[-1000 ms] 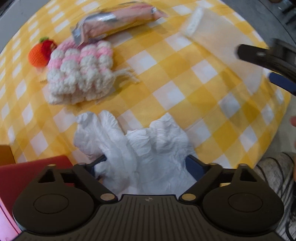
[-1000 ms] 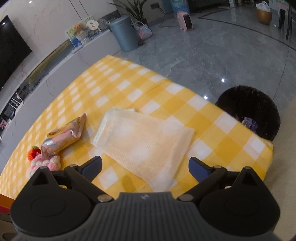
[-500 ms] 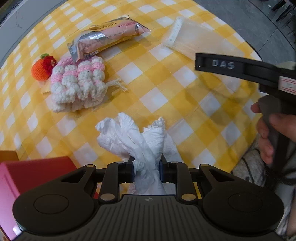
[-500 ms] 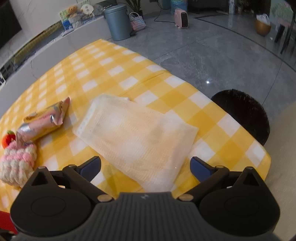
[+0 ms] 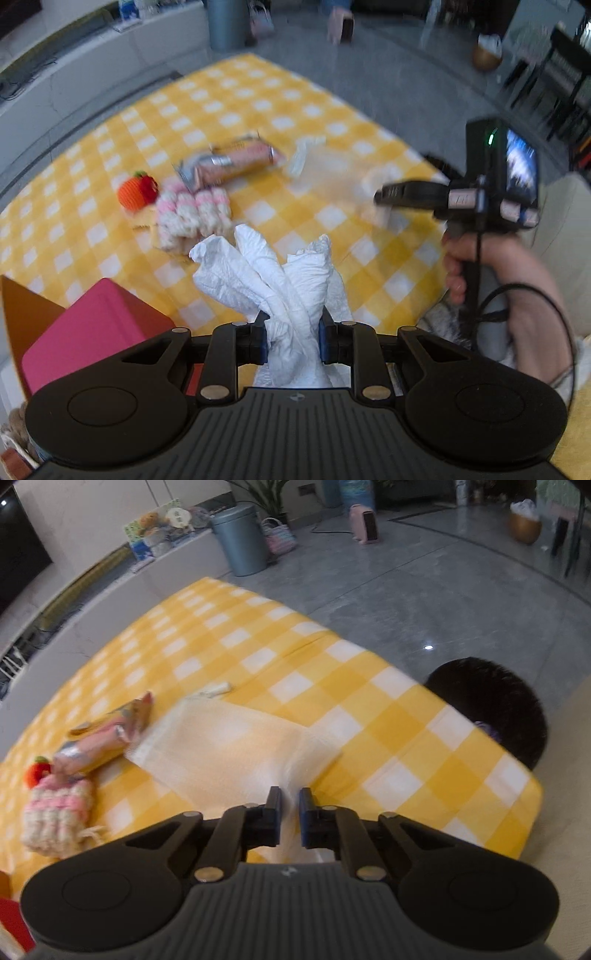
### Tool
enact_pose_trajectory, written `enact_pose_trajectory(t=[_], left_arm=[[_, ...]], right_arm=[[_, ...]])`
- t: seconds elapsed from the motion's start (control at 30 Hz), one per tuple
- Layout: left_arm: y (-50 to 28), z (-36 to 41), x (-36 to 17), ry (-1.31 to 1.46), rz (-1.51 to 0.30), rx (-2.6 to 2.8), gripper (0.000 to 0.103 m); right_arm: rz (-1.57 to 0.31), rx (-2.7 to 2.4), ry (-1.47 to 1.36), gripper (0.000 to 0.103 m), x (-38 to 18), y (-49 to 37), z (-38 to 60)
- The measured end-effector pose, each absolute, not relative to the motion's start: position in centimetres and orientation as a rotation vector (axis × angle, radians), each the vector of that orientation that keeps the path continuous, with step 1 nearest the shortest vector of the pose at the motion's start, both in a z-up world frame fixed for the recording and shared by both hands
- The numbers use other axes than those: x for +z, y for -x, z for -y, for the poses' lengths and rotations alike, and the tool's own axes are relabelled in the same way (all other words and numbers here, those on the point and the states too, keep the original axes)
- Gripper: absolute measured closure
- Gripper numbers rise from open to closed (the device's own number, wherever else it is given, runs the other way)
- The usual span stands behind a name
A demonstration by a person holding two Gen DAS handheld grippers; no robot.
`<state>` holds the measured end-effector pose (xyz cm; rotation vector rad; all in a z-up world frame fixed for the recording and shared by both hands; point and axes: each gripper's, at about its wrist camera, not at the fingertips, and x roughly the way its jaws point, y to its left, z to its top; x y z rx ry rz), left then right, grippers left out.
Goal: Organize soft objects
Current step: 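Lift and carry the white cloth and beige mesh cloth toward the white box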
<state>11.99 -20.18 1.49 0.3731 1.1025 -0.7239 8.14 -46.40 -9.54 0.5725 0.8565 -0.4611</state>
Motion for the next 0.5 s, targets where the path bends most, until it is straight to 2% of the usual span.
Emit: enact_pose_trajectory(t=[0.5], left_arm=[[-9.6, 11.7, 8.3, -0.060, -0.864, -0.687, 0.077]], right_arm=[[-0.647, -0.263, -0.604, 0.098, -4.3, -3.1, 45.0]])
